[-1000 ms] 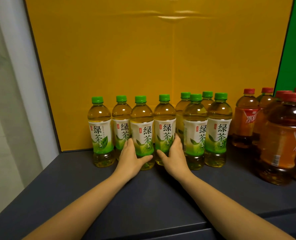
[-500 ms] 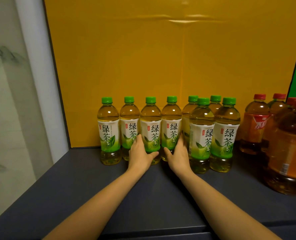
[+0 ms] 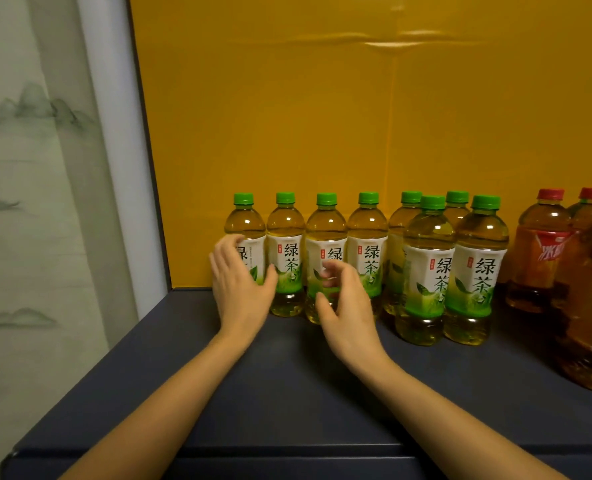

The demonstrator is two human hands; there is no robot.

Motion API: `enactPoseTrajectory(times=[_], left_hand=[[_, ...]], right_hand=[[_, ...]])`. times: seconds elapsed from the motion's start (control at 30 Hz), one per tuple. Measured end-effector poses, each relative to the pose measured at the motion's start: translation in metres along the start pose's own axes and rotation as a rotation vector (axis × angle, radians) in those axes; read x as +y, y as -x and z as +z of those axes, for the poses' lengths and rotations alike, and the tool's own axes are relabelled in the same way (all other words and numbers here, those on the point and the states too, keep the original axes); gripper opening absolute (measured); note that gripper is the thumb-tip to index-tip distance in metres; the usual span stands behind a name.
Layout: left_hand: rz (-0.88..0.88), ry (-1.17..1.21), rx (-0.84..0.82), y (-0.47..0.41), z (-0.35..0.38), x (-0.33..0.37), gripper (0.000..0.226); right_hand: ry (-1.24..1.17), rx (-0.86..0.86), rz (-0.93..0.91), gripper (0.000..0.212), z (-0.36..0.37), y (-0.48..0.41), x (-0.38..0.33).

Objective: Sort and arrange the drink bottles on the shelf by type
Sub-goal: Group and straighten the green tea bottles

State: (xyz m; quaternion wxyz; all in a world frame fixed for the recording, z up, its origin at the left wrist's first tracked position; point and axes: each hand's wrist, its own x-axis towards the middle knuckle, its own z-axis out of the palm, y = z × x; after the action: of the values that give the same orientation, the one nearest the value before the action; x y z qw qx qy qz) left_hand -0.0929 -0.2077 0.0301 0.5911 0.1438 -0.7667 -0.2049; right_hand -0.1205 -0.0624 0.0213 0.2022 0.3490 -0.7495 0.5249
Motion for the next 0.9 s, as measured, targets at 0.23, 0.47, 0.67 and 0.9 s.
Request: enactPoseTrajectory(times=[0.23, 0.47, 0.67, 0.9], left_hand=[[-0.450, 0.279, -0.394, -0.011, 0.010, -0.051, 0.096], [-0.541, 0.311, -0.332, -0.016, 0.008, -0.060, 0.055], [-0.576, 0.228, -0.251, -0.022, 0.003, -0.078, 0.055], [-0.602, 0.240, -0.216, -0.023, 0.000, -0.083, 0.059]], right_hand=[[0.080, -0.089, -0.054, 0.059, 0.048, -0.021, -0.021], [0.151, 0.021, -0.024, 0.066, 0.067, -0.073, -0.043], [0.299, 0.028, 0.088, 0.078, 0.083, -0.095, -0.044], [0.266, 0.152, 0.133, 0.085, 0.097, -0.100, -0.050]])
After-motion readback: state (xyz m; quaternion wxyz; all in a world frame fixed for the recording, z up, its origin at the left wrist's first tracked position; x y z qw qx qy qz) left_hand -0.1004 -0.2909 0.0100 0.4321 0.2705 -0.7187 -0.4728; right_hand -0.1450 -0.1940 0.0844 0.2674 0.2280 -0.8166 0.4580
